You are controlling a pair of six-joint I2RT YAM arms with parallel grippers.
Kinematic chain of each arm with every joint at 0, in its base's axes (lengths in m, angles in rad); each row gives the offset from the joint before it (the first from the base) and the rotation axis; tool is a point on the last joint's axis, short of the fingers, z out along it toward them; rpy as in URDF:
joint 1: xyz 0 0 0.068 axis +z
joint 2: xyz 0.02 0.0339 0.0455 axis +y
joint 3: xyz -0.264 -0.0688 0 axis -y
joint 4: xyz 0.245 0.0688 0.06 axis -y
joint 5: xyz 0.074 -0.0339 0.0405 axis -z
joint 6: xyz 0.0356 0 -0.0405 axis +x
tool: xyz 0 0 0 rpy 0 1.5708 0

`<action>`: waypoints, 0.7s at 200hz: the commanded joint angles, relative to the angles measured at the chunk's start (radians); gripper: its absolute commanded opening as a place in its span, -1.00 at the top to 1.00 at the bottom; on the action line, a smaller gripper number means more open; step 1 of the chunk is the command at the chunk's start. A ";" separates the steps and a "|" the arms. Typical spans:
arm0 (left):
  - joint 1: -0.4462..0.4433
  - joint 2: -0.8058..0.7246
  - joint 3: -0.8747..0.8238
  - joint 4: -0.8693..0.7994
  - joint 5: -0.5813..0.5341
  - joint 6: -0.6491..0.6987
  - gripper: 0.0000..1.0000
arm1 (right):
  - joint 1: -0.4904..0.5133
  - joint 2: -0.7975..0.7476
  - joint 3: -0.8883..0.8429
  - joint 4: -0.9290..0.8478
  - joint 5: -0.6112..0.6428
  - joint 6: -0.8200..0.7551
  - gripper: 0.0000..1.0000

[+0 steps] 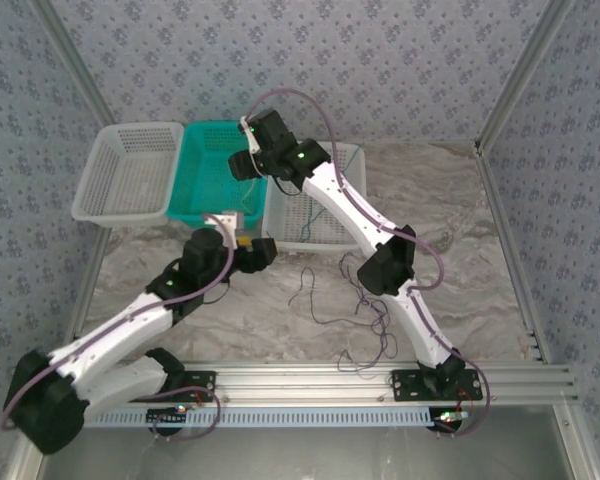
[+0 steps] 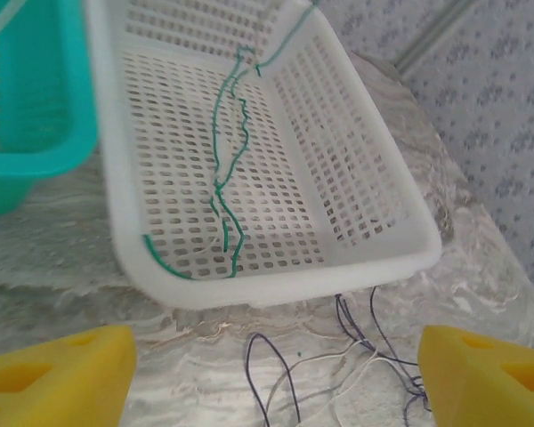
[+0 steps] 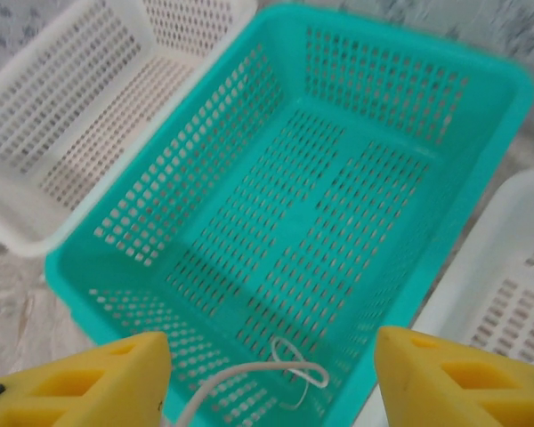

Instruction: Untangle the cables

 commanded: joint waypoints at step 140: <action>0.020 0.426 0.255 0.519 -0.104 0.170 1.00 | -0.047 -0.136 -0.051 -0.034 0.024 0.154 -0.52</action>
